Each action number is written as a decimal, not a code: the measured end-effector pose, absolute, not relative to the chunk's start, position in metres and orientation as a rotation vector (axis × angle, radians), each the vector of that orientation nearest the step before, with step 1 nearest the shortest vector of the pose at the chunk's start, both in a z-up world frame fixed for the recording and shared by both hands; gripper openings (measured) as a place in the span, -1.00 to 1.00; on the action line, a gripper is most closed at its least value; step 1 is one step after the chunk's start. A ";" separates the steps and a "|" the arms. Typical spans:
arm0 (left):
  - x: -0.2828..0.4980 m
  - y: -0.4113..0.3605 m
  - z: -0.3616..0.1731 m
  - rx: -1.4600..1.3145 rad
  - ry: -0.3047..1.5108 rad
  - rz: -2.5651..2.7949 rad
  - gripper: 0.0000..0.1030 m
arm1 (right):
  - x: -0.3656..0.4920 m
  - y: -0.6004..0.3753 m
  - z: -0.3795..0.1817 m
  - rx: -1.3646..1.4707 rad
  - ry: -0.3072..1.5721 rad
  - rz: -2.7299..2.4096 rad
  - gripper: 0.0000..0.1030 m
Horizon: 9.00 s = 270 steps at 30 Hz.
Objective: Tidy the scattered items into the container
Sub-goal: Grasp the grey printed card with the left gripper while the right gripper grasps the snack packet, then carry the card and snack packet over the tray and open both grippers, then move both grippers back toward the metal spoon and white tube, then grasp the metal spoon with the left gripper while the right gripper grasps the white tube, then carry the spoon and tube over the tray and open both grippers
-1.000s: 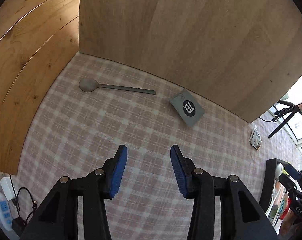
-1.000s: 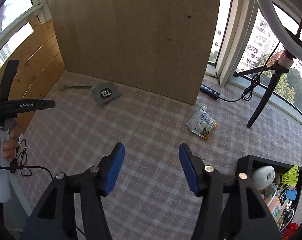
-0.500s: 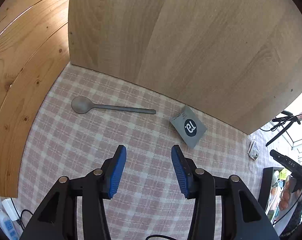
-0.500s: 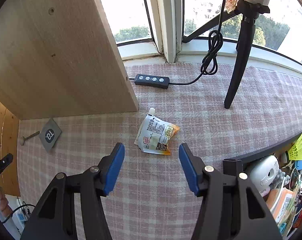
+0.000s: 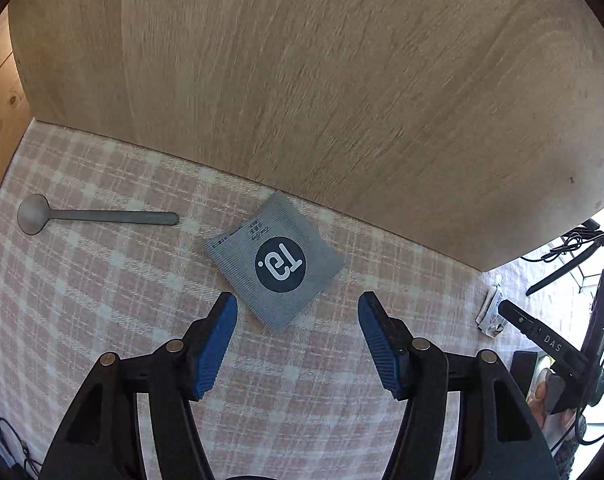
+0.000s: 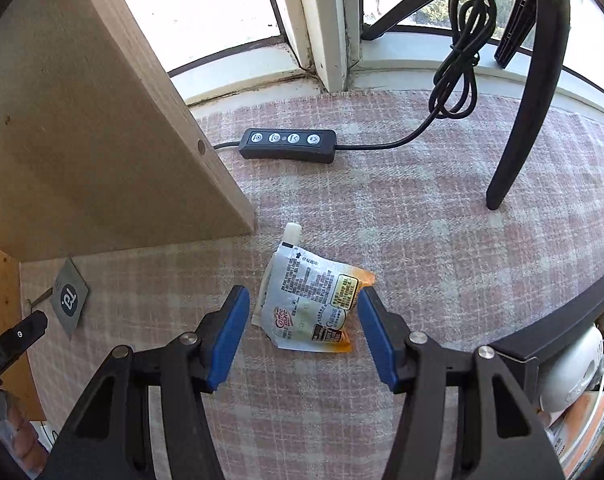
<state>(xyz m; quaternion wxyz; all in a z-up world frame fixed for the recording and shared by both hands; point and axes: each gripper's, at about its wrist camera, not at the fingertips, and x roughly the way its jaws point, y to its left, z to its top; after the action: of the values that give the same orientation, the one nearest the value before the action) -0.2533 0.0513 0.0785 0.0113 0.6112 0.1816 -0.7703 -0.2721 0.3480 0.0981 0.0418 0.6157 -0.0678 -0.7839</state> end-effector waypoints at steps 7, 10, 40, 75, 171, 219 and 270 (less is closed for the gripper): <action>-0.245 0.037 0.069 1.848 0.608 -2.321 0.18 | -0.276 0.342 0.094 1.883 -0.171 -2.388 0.08; -0.244 0.030 0.065 1.855 0.646 -2.295 0.19 | -0.279 0.342 0.091 1.895 -0.163 -2.403 0.08; -0.250 0.057 0.054 1.835 0.817 -2.312 -0.92 | -0.254 0.356 0.091 1.929 -0.213 -2.385 -0.36; -0.176 0.152 0.196 1.786 0.698 -2.708 -1.00 | -0.185 0.440 0.218 1.639 -0.423 -2.546 -0.41; -0.296 -0.069 0.046 2.202 -0.423 -2.470 -0.04 | -0.261 0.346 0.139 1.856 -0.248 -2.445 -0.05; -0.204 0.000 0.069 2.185 0.028 -2.431 -0.86 | -0.257 0.324 0.124 1.874 -0.198 -2.406 -0.60; -0.051 0.540 0.219 2.475 -0.672 -3.097 -0.02 | 0.014 0.704 0.238 1.759 -0.716 -2.940 -0.12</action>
<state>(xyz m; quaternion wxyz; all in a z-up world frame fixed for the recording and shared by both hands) -0.0506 0.5405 0.2188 -0.4255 0.5571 -0.1512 -0.6970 0.0144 0.7035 0.2384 -0.1780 0.4945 -0.2012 -0.8266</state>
